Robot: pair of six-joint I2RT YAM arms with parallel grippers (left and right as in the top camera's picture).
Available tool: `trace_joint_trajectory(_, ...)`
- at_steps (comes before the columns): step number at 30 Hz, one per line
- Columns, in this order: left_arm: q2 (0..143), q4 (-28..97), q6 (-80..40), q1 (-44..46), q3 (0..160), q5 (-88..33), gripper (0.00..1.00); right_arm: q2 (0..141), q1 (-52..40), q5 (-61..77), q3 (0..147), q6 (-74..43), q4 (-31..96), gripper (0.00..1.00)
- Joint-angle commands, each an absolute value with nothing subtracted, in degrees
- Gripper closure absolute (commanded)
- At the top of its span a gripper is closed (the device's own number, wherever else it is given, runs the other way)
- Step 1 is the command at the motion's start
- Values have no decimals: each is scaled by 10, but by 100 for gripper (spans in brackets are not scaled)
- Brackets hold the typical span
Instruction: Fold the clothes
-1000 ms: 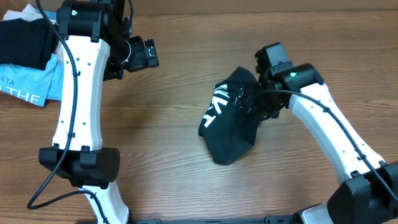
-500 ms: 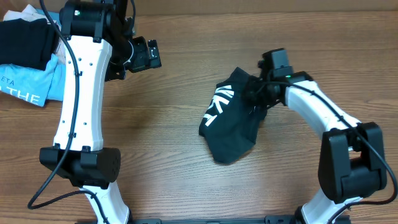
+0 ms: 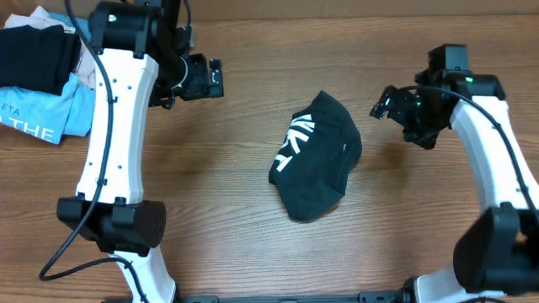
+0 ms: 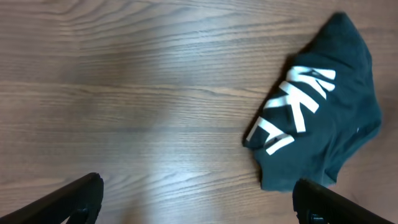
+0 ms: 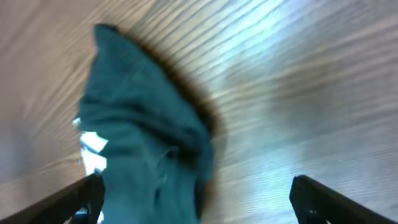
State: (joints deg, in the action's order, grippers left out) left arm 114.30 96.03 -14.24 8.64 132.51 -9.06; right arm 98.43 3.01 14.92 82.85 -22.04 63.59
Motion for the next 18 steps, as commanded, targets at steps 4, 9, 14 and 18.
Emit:
trace_joint_trajectory(4, 1195, 864, -89, 114, 1182, -167, 0, 946, 29, 395, 843, -92, 718, 32)
trace_joint_trajectory(9, 1233, 855, -80, 110, 1167, -244, 1, 946, -14, 400, 765, -91, 690, 80)
trace_joint_trajectory(14, 1240, 814, -69, 216, 1160, -268, 83, 956, -30, 401, 685, -162, 529, 81)
trace_joint_trajectory(18, 1282, 779, -123, 276, 1159, -274, 96, 994, -33, 396, 685, -168, 516, 85)
